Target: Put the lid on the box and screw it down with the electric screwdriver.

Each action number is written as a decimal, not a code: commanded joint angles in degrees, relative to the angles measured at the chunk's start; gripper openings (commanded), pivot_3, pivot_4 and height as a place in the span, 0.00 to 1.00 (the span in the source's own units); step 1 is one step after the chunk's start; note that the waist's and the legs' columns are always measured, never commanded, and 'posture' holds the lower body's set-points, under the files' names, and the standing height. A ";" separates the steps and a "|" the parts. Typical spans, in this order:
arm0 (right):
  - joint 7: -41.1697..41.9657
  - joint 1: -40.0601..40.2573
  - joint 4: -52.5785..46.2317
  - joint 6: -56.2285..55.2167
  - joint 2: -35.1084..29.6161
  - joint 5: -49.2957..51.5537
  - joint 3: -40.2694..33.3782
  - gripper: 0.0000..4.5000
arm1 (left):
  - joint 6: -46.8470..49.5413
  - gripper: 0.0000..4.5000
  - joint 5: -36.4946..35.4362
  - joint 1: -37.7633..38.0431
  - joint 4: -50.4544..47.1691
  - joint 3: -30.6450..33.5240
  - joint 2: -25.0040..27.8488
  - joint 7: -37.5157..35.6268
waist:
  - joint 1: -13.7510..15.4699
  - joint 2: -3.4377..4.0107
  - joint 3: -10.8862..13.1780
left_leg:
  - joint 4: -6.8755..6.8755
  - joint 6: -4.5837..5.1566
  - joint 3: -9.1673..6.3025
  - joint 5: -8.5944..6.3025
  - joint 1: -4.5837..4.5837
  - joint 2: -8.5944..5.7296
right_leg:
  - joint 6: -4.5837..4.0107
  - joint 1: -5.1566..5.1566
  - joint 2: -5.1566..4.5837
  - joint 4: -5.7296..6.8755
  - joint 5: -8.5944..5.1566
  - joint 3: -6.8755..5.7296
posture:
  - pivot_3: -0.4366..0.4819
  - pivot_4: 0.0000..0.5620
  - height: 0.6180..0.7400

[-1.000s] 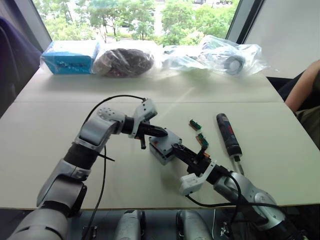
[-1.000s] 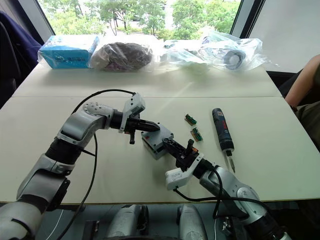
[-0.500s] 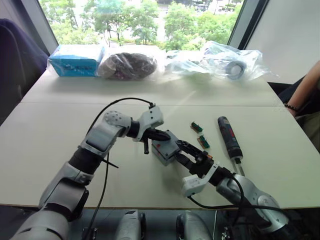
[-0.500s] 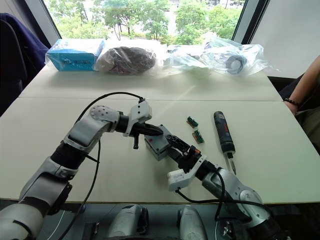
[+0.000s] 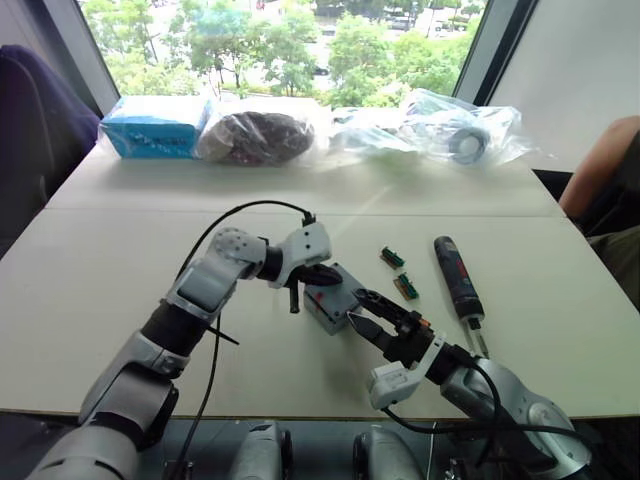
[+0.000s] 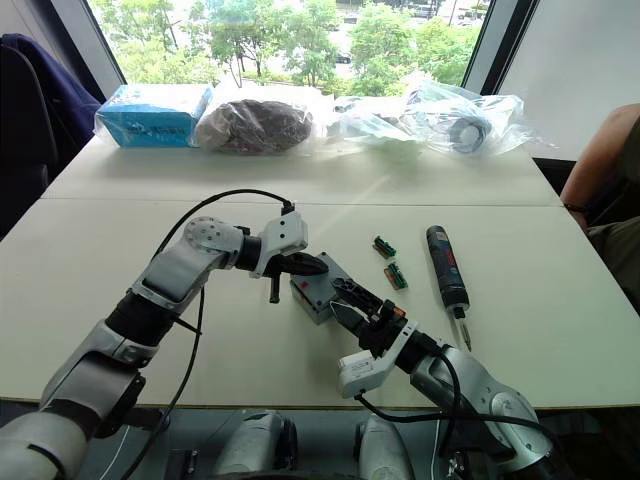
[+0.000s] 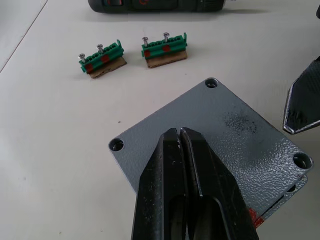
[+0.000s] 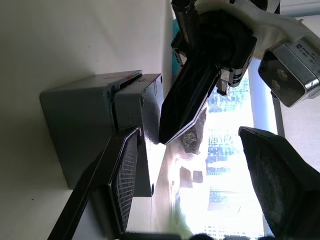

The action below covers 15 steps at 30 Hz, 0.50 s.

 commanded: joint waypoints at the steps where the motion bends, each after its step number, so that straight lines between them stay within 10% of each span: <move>1: -0.02 -0.25 -2.25 -0.71 -0.06 1.36 -1.42 0.71 | 0.31 0.00 3.44 3.44 3.32 -4.60 1.09 -1.81 | 0.01 0.00 -0.12 | -0.01 0.01 0.00 -0.01 0.00 0.00 | -0.01 0.00 0.00 0.00 -0.02 0.00 | 0.48 0.27 1.00; 10: -0.18 -0.98 -0.80 -0.73 0.36 1.24 -1.40 0.03 | 1.70 0.00 -0.84 3.34 0.00 0.00 -0.42 -1.64 | 0.00 0.01 -0.14 | -0.02 0.03 0.00 -0.03 -0.02 0.01 | -0.01 -0.04 -0.02 0.00 -0.03 0.00 | 0.48 0.27 1.00; 15: -0.46 -1.01 -0.34 -0.66 0.46 1.07 -1.40 0.01 | 3.10 0.00 -3.30 3.37 -2.84 2.47 -0.62 -1.69 | 0.02 0.01 -0.11 | -0.06 0.03 0.02 -0.03 -0.04 0.02 | -0.01 -0.08 -0.02 0.00 -0.04 0.00 | 0.48 0.27 1.00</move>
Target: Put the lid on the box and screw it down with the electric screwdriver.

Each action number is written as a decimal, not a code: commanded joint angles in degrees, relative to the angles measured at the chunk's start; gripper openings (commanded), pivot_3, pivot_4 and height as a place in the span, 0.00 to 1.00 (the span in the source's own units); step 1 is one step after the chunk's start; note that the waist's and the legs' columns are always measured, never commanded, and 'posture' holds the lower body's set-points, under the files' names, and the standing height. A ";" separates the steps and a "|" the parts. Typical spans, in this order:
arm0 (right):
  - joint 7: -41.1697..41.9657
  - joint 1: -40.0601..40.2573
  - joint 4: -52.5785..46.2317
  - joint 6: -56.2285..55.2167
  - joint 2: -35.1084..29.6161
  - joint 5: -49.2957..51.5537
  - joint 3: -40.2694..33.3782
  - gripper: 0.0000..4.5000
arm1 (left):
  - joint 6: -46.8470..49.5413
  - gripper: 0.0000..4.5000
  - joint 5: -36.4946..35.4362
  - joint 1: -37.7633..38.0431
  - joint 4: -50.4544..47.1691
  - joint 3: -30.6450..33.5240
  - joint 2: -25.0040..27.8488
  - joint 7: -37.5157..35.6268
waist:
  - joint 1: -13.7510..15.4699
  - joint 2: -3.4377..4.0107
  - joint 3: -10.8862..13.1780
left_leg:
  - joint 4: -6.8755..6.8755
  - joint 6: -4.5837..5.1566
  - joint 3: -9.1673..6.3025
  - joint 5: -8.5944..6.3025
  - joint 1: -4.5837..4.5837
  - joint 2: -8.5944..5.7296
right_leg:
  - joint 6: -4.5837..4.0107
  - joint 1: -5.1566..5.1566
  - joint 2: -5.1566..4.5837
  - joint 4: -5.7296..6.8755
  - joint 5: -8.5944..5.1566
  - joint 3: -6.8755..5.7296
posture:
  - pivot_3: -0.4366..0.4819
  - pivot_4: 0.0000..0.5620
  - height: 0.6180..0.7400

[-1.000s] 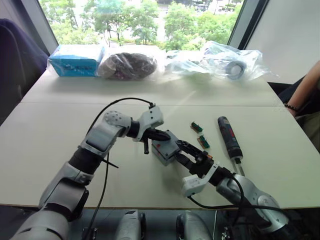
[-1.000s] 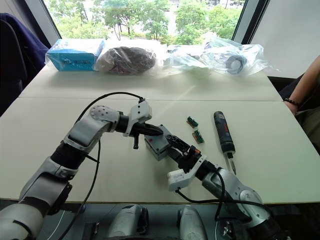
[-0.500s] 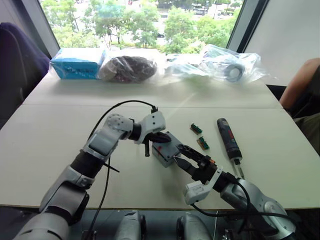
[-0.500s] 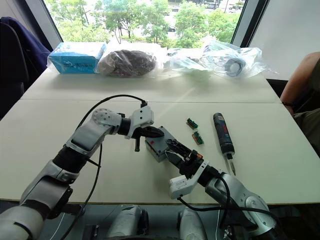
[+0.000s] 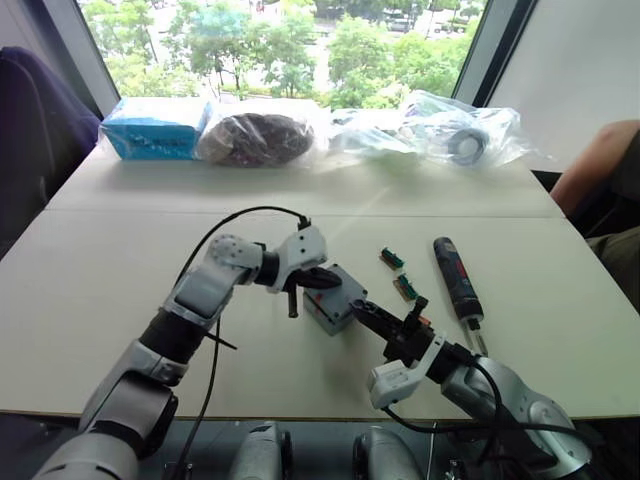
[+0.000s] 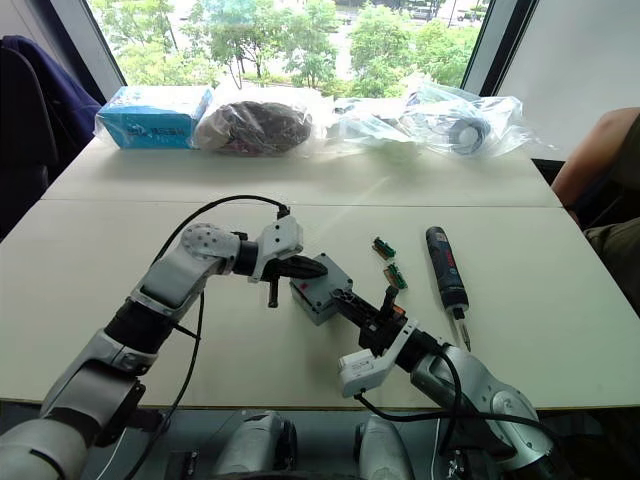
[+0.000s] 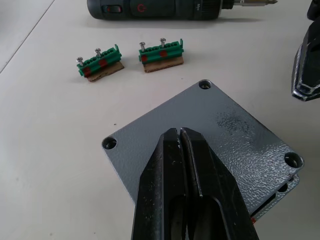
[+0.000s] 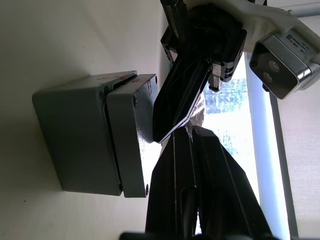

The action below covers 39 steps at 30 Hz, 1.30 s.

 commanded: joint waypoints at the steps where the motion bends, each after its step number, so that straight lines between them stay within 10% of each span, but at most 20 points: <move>1: -0.86 -0.46 -0.46 -0.38 0.26 0.71 -1.11 0.01 | 2.42 0.00 -1.87 1.25 -1.85 0.26 0.13 -1.27 | 0.02 0.00 0.01 | 0.00 0.00 0.00 0.00 -0.02 0.00 | 0.00 -0.01 0.00 0.00 0.00 0.00 | 0.48 0.27 1.00; 11: -1.16 -0.59 0.19 0.28 0.89 3.57 -2.37 0.01 | 10.99 0.00 -11.25 -3.64 -6.00 8.67 0.63 -0.90 | 0.02 0.06 0.39 | -0.02 0.00 0.01 0.00 -0.15 0.01 | 0.00 -0.18 0.00 0.01 0.00 0.01 | 0.48 0.27 1.00; 17: 6.71 0.51 -5.95 8.69 7.44 29.08 -5.94 0.01 | 15.22 0.00 -14.70 -10.59 0.89 15.47 -0.33 3.31 | -0.07 0.01 0.78 | -0.03 0.00 0.00 0.00 -0.16 0.02 | 0.01 -0.17 0.01 0.00 0.00 0.01 | 0.48 0.27 1.00; 27: 16.51 2.15 -16.71 30.91 12.40 48.49 -7.15 0.01 | 0.15 0.00 -1.62 -9.93 16.67 8.99 2.05 5.64 | 0.14 0.04 0.84 | -0.09 0.00 0.01 0.00 -0.25 0.02 | 0.03 -0.28 0.01 0.00 -0.01 0.00 | 0.48 0.27 1.00; 39: 21.24 7.41 -23.92 55.92 10.11 65.15 -7.49 0.01 | -4.16 0.00 0.20 -4.73 13.28 5.85 1.69 0.33 | 0.04 0.06 0.85 | -0.02 0.00 0.01 0.00 -0.90 0.03 | -0.05 -0.89 -0.05 0.00 0.04 -0.02 | 0.48 0.27 1.00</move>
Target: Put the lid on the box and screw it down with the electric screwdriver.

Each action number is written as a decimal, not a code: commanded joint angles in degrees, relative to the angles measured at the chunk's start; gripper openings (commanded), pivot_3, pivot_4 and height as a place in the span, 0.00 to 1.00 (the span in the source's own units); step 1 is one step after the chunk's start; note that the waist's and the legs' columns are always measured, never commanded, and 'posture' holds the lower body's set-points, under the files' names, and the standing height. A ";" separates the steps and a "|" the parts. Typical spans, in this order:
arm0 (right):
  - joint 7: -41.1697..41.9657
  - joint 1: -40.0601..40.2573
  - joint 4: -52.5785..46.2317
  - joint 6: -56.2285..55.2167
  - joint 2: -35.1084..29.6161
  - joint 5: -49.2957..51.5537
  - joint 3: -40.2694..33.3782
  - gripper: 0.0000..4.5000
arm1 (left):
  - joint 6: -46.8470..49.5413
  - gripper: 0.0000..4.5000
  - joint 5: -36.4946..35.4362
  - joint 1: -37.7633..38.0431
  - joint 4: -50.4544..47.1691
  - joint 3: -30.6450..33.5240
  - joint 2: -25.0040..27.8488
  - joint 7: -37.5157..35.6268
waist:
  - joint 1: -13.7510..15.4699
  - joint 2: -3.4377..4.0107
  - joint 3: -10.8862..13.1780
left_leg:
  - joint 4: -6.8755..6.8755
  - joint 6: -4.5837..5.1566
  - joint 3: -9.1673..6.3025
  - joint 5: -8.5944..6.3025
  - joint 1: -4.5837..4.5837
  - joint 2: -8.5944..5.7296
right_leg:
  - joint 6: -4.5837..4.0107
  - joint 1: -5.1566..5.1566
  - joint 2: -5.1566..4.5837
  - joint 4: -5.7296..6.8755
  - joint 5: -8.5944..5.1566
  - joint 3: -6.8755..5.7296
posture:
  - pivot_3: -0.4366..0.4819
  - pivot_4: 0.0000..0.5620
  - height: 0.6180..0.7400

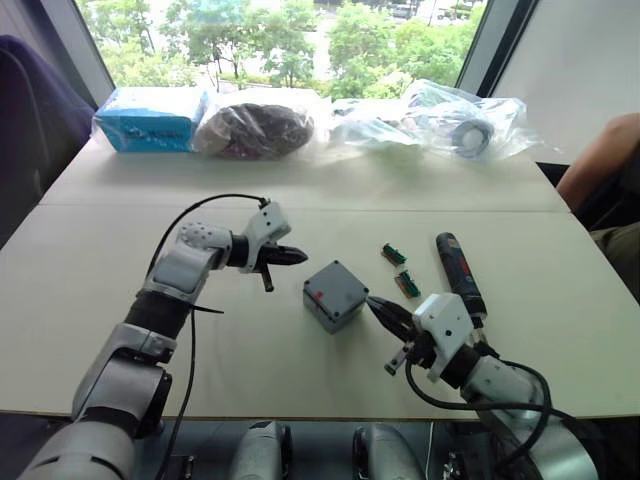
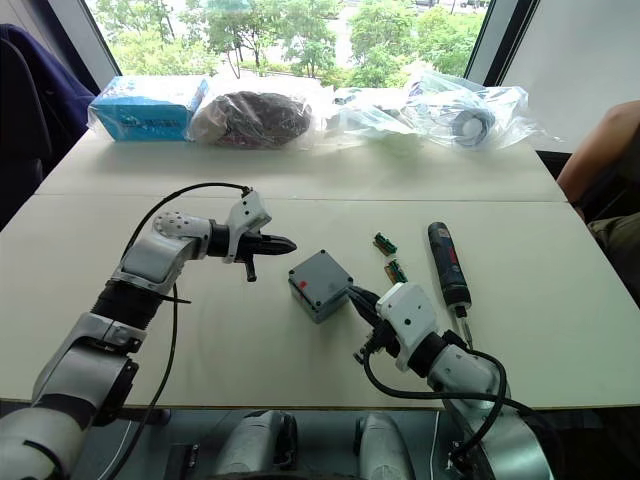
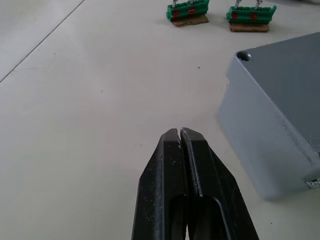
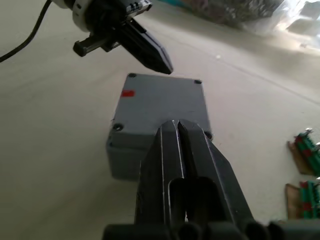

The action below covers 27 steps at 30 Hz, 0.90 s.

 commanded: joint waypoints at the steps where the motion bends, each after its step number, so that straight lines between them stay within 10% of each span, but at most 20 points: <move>1: -0.02 -1.12 -2.49 3.05 -0.75 1.83 0.75 0.01 | -0.46 0.00 0.04 -0.06 -2.96 0.11 -0.69 -0.17 | 0.06 0.00 0.00 | 0.00 0.00 0.00 0.00 -0.02 0.00 | 0.00 -0.02 0.00 0.00 0.00 0.00 | 0.48 0.27 1.00; 27: -2.56 -8.19 4.71 3.56 -0.60 0.38 4.94 0.01 | 6.20 0.00 -1.73 2.22 -12.03 -0.31 -0.41 -1.92 | -0.01 0.00 0.00 | 0.01 0.00 0.00 0.00 -0.10 -0.01 | 0.02 -0.09 0.03 0.01 0.00 -0.03 | 0.48 0.27 1.00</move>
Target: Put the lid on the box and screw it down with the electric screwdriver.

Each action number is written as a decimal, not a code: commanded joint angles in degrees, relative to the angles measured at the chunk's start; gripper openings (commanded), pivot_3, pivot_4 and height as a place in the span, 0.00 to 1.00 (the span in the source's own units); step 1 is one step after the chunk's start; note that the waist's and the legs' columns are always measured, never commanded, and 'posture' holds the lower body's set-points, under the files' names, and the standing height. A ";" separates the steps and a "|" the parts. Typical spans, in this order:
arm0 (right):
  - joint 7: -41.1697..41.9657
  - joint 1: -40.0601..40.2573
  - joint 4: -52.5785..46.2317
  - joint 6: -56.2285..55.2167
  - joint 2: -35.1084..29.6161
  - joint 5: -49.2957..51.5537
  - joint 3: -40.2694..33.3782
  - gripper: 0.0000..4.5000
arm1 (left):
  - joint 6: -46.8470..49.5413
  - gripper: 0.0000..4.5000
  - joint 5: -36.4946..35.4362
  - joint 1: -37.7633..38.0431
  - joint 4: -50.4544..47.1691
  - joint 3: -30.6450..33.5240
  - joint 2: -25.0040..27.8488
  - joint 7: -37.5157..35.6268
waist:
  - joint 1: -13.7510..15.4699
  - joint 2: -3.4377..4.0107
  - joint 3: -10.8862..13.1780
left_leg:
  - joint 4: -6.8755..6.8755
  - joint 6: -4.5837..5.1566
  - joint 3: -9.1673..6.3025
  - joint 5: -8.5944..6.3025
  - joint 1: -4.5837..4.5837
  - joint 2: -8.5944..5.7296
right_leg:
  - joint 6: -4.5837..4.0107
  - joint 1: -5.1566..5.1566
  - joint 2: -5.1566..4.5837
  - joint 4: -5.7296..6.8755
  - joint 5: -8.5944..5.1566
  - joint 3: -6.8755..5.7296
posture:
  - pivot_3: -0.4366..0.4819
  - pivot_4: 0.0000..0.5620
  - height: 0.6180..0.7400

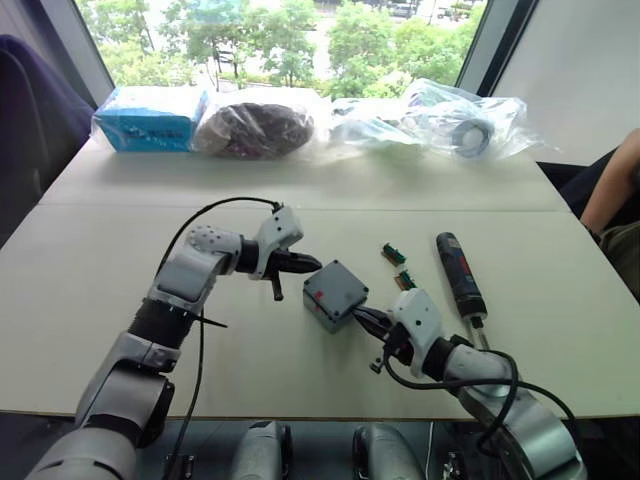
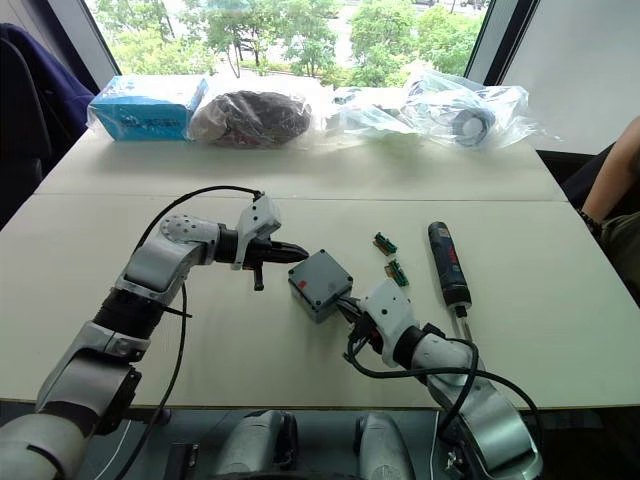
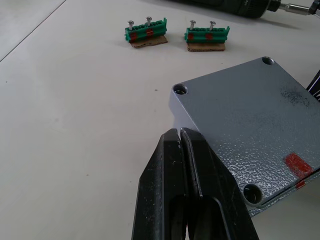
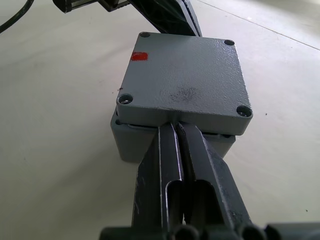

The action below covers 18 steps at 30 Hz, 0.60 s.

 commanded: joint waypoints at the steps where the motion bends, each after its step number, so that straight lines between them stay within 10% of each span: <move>1: -0.30 -0.52 -1.34 -1.12 0.40 0.19 -0.13 0.01 | -0.10 0.00 -0.24 0.41 -3.26 -0.55 0.44 -0.55 | 0.02 0.00 0.00 | 0.00 0.00 0.00 0.00 0.00 0.00 | 0.00 0.00 0.00 0.00 0.00 0.00 | 0.48 0.27 1.00; 18: -0.69 0.40 -3.33 -0.31 0.68 1.26 -1.10 0.01 | 0.20 0.00 0.12 1.21 -5.10 -1.73 -0.41 -0.82 | 0.02 0.00 0.00 | 0.00 0.00 0.00 0.00 0.00 0.00 | 0.00 0.01 0.00 0.00 0.00 0.00 | 0.48 0.27 1.00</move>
